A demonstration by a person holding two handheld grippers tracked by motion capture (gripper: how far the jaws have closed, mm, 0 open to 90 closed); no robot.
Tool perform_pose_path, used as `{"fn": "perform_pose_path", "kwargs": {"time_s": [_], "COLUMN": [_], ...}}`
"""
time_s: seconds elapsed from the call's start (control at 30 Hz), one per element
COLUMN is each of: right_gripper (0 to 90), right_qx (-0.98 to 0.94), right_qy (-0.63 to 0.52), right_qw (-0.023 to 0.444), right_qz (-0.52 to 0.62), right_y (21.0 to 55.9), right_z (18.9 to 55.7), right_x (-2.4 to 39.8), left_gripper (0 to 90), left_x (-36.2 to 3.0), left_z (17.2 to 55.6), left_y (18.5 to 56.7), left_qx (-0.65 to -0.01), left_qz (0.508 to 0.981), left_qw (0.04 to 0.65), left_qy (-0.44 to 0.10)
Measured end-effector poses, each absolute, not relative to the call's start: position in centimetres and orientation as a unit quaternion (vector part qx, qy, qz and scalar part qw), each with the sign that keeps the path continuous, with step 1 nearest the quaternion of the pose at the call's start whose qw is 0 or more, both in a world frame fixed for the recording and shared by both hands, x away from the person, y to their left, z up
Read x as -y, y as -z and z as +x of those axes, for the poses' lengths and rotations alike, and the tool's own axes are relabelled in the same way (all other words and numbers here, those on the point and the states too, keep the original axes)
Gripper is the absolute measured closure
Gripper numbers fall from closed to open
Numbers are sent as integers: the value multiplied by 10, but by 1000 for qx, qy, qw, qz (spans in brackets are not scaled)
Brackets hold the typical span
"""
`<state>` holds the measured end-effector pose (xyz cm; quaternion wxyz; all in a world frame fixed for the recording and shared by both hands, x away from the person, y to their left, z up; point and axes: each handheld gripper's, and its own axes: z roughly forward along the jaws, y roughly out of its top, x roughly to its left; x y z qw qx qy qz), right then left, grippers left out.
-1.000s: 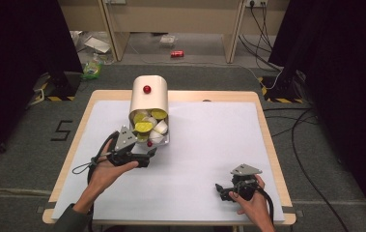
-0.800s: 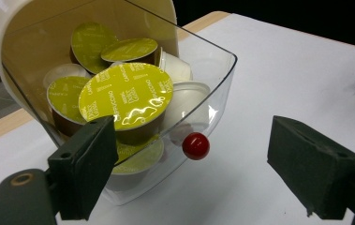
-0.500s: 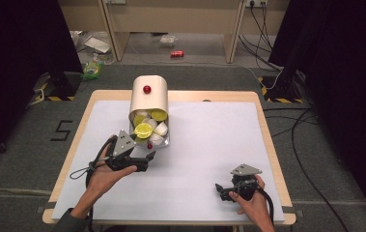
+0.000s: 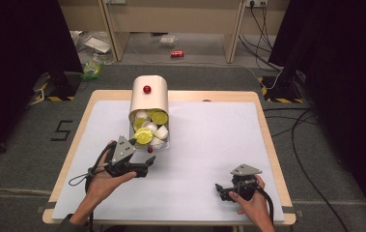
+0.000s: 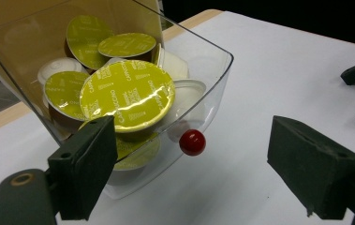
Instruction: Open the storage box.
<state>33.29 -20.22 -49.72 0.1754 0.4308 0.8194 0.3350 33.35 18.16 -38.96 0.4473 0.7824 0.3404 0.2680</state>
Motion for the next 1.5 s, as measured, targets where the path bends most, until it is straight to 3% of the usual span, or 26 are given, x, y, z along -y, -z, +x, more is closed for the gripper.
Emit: {"fn": "perform_pose_path", "kwargs": {"time_s": [0.67,1.5], "right_gripper": [42,34], "right_qx": [-819,-820], "right_qy": [-336,-336], "right_qw": [174,171], "right_qz": [431,431], "right_y": [497,497], "right_z": [333,333], "right_x": [202,202], "left_gripper": [173,197], "left_x": [-185,-190], "left_z": [332,358], "left_y": [389,369], "left_qx": [-351,-380], "left_qz": [774,747], "left_qw": [458,458], "left_qy": [-259,-295]}}
